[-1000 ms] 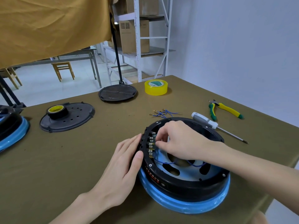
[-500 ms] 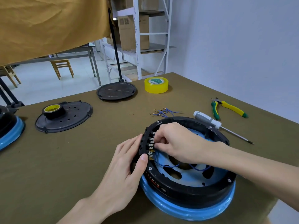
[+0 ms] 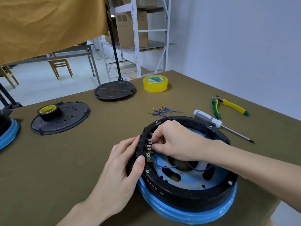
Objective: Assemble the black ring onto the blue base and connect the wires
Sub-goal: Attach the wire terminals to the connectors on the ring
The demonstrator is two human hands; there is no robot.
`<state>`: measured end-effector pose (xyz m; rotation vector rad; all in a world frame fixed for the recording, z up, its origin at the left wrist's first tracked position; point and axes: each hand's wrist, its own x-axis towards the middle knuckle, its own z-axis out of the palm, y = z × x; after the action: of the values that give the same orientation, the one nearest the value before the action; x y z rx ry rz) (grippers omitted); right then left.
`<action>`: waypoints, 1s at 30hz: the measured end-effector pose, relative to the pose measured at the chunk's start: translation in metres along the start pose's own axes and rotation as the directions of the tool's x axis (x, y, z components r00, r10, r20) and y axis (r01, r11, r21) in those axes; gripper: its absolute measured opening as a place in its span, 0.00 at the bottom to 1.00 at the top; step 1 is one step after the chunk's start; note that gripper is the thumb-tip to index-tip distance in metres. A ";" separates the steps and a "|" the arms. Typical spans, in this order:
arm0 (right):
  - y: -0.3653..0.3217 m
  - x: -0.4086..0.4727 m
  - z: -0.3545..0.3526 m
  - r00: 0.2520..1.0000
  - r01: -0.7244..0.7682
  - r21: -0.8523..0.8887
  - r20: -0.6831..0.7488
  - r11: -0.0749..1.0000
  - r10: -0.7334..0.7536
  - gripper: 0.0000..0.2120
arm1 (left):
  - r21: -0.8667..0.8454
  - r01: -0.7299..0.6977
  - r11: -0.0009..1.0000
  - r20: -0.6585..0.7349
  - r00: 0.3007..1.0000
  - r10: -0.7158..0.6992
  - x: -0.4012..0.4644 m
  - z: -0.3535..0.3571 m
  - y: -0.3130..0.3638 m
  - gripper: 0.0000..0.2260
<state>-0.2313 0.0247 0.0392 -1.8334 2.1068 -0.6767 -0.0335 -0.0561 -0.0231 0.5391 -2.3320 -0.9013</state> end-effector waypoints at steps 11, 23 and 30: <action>-0.005 -0.003 0.005 0.999 0.005 -0.018 -0.043 1.000 -0.006 0.07 | -0.026 0.006 1.000 0.009 1.000 -0.006 -0.001 -0.001 0.004 0.27; -0.013 -0.001 -0.015 0.995 -0.070 -0.052 0.074 0.996 0.074 0.06 | -0.038 0.002 0.999 0.041 0.999 -0.001 -0.002 -0.003 0.002 0.27; -0.004 -0.005 -0.019 0.976 -0.213 -0.084 -0.066 0.974 0.208 0.05 | -0.041 0.041 0.998 0.051 0.998 -0.039 0.001 -0.004 0.001 0.31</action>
<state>-0.2367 0.0324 0.0571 -1.6194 2.3616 -0.5960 -0.0318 -0.0582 -0.0196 0.5532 -2.3488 -0.9904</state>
